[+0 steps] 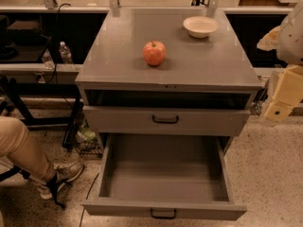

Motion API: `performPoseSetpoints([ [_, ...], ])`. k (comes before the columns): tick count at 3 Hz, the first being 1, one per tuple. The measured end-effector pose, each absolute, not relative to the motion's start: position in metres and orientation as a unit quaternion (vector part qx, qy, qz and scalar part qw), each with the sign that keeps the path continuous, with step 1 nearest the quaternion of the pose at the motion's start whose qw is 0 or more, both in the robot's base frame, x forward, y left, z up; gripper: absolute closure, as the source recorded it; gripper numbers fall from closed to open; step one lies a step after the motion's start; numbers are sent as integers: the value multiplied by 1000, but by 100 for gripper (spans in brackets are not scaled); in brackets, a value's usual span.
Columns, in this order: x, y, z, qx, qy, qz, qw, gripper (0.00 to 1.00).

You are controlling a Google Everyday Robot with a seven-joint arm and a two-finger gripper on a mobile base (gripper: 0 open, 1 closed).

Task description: Place apple into middle drawer

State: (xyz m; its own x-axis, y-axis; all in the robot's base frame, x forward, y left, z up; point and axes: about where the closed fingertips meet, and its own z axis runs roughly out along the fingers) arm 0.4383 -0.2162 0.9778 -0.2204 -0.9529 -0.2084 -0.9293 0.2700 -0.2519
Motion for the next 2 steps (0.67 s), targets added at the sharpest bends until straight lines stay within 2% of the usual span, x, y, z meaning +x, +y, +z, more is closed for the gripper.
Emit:
performPoseSetpoints([
  [1,438,-216,978,-603,780,-36,162,0],
  [2,462,-213,971,-584,789,-27,188,0],
])
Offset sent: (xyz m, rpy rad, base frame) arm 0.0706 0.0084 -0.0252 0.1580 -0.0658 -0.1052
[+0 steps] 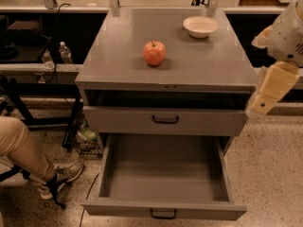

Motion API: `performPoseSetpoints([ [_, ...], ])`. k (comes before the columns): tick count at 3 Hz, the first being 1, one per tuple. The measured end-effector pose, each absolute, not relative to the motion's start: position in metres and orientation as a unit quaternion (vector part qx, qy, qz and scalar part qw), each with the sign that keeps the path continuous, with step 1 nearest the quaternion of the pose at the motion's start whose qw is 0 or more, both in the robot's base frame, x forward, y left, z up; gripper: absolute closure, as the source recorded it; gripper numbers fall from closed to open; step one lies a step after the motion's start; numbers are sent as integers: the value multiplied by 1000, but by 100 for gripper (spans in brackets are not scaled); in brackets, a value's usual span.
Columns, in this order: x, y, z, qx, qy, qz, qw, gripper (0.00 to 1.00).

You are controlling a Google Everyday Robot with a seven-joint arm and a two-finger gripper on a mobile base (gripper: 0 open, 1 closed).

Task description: Place apple into middle drawer

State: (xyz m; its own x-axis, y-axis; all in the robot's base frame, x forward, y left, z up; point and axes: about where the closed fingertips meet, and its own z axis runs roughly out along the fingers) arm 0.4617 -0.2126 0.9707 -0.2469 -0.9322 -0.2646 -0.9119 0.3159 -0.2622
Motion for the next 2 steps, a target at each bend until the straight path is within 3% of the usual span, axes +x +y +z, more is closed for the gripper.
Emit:
performPoseSetpoints([
  [2,555,-197,939,-494,819,25,292,0],
])
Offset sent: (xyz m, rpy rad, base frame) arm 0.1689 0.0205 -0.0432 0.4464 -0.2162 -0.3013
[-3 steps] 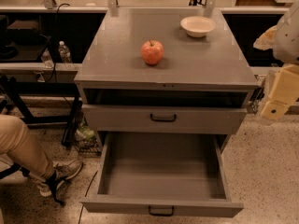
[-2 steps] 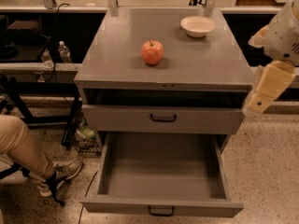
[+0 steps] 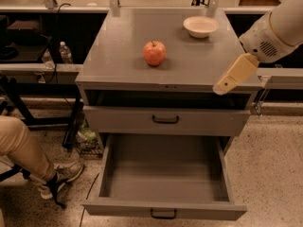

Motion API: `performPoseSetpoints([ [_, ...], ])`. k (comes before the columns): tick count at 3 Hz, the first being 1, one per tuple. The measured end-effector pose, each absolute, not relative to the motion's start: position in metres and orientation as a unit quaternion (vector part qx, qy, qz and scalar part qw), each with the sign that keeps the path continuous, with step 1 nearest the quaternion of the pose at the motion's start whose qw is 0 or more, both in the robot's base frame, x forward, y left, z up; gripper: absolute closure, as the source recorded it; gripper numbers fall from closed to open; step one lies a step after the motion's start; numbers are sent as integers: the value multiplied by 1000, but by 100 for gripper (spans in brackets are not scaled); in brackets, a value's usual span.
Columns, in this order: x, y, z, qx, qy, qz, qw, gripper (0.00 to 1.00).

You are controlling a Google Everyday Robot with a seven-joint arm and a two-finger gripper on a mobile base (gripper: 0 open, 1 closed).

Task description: Place apple into middle drawer

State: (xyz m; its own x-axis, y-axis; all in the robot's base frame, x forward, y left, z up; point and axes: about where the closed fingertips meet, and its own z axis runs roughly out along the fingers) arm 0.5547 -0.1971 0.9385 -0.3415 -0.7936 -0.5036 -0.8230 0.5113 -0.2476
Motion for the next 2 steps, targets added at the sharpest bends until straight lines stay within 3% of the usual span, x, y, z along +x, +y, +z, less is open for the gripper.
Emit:
performPoseSetpoints([
  [1,609,-183,919,-475,808,84,339,0],
  [2,608,-183,919,-476,808,83,338,0],
])
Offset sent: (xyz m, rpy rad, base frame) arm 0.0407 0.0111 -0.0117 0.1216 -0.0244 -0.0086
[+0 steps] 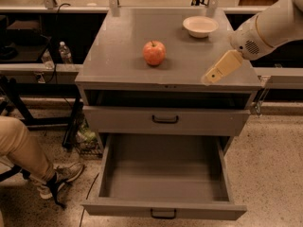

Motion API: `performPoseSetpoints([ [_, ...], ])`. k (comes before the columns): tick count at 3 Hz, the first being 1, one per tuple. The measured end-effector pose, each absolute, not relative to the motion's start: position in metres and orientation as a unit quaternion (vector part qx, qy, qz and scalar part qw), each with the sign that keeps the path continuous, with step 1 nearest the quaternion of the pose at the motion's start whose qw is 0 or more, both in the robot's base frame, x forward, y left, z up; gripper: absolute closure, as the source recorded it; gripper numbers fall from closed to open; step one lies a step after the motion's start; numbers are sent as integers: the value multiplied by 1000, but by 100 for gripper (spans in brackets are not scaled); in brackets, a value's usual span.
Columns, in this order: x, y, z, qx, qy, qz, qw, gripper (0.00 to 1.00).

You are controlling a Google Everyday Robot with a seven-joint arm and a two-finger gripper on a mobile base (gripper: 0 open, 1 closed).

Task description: Place apple into middle drawer

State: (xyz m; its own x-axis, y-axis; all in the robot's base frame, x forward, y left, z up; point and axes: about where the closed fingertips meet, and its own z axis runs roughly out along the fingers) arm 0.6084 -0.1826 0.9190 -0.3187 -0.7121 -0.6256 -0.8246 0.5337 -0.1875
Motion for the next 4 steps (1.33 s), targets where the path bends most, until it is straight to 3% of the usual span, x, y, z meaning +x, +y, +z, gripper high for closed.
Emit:
performPoseSetpoints([
  [4,688,-96,884,-427,803,104,401,0],
])
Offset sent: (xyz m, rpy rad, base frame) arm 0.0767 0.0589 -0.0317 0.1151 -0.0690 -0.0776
